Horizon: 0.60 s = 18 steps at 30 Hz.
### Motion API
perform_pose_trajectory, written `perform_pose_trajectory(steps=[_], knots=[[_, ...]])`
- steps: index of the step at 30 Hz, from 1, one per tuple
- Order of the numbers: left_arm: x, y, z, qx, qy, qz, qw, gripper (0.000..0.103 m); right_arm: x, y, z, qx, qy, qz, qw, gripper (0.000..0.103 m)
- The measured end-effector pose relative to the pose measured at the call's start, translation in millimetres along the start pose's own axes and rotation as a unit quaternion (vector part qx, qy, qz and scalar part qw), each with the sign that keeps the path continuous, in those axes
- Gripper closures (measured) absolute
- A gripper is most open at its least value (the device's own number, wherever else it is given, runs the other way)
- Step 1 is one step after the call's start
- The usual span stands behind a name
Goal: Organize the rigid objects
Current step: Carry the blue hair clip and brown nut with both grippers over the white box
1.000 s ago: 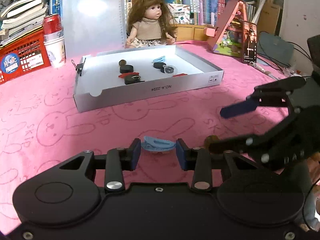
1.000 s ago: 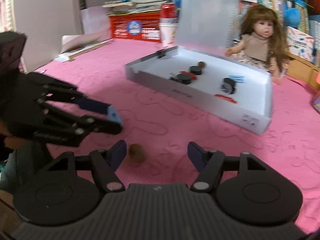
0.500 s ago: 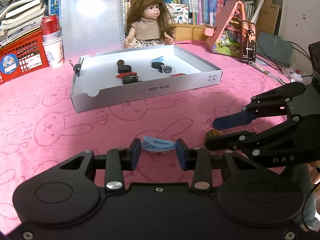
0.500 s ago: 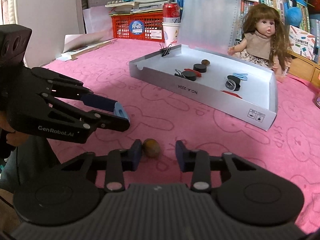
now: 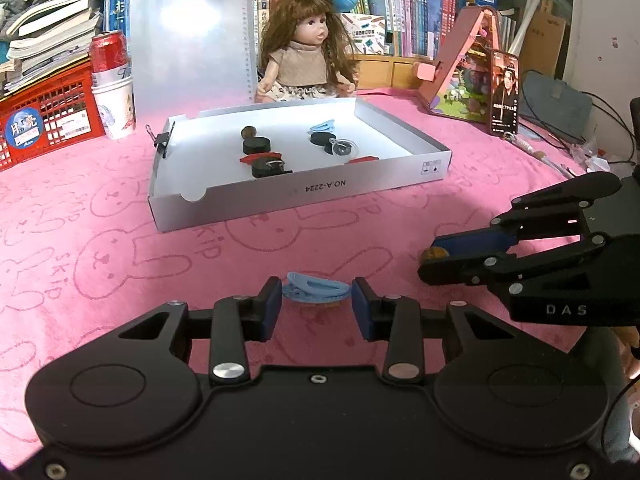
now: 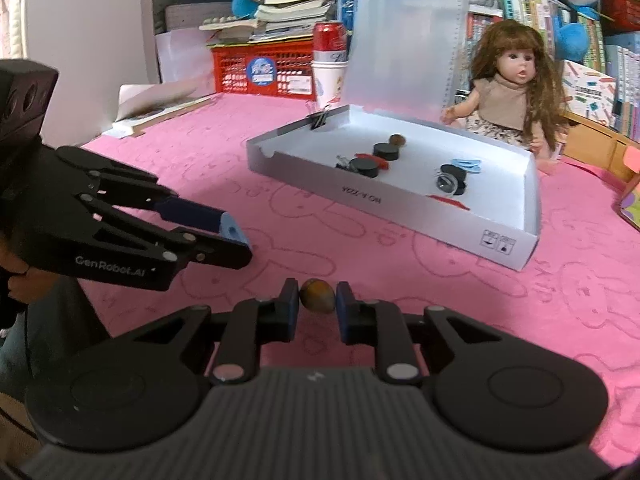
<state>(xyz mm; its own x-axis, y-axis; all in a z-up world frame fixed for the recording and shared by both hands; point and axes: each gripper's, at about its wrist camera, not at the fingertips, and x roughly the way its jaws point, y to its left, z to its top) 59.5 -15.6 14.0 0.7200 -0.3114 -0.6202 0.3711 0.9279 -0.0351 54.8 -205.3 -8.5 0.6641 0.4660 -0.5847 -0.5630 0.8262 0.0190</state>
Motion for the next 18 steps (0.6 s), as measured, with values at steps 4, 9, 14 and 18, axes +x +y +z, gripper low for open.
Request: perform_pose_trajectory(steps=[4,9,14,18], knots=[[0.9,1.0,3.3,-0.002,-0.003,0.002,1.0000,0.067,-0.8,-2.9,2.6,0.007,-0.006,-0.013,1.000,0.079],[1.3,1.3,9.3,-0.004,-0.011,0.006,0.9999,0.066,0.0,-5.9,5.0,0.016,-0.010,-0.029,0.999,0.079],[1.9,2.9,16.8,-0.008,-0.017,0.012,0.9998,0.066,0.5,-11.0,8.6,0.028,-0.014,-0.051,0.998,0.079],[3.2,6.5,23.4,-0.015,-0.022,0.014,0.9996,0.067,1.0,-16.9,10.9,0.040,-0.013,-0.068,0.997,0.079]])
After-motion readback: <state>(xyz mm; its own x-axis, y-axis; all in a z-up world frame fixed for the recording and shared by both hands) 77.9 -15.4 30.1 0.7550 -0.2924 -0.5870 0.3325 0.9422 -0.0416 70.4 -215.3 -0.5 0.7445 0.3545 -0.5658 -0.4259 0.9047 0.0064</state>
